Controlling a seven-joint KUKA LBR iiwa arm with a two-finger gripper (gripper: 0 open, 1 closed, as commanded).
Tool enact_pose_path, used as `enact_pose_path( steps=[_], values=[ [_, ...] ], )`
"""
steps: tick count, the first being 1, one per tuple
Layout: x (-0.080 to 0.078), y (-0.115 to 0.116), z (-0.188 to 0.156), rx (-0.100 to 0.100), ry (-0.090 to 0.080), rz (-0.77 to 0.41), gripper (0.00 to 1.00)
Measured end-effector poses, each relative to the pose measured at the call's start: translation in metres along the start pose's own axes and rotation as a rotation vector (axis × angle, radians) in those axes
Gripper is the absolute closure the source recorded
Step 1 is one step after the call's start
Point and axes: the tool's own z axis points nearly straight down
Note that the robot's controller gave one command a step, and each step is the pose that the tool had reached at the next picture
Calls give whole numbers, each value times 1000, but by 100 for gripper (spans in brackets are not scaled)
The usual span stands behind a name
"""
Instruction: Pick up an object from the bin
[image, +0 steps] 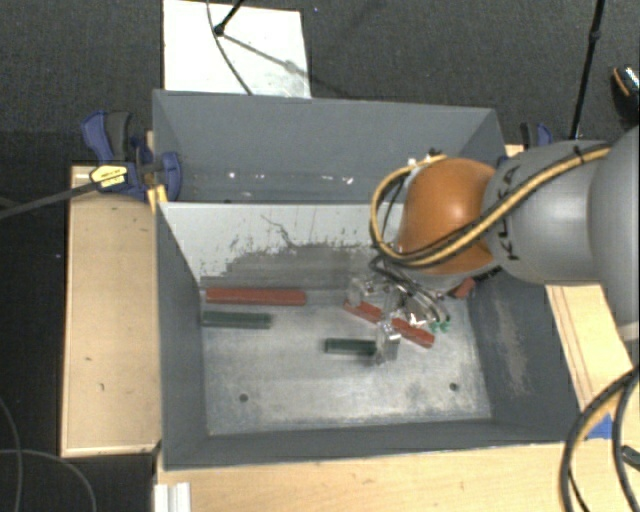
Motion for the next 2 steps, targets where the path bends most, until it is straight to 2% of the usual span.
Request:
enact_pose_path(
  steps=[1, 2],
  values=[
    [34, 26, 2, -1, 6, -64, 0],
    [33, 25, 1, 0, 4, -56, 100]
  ],
)
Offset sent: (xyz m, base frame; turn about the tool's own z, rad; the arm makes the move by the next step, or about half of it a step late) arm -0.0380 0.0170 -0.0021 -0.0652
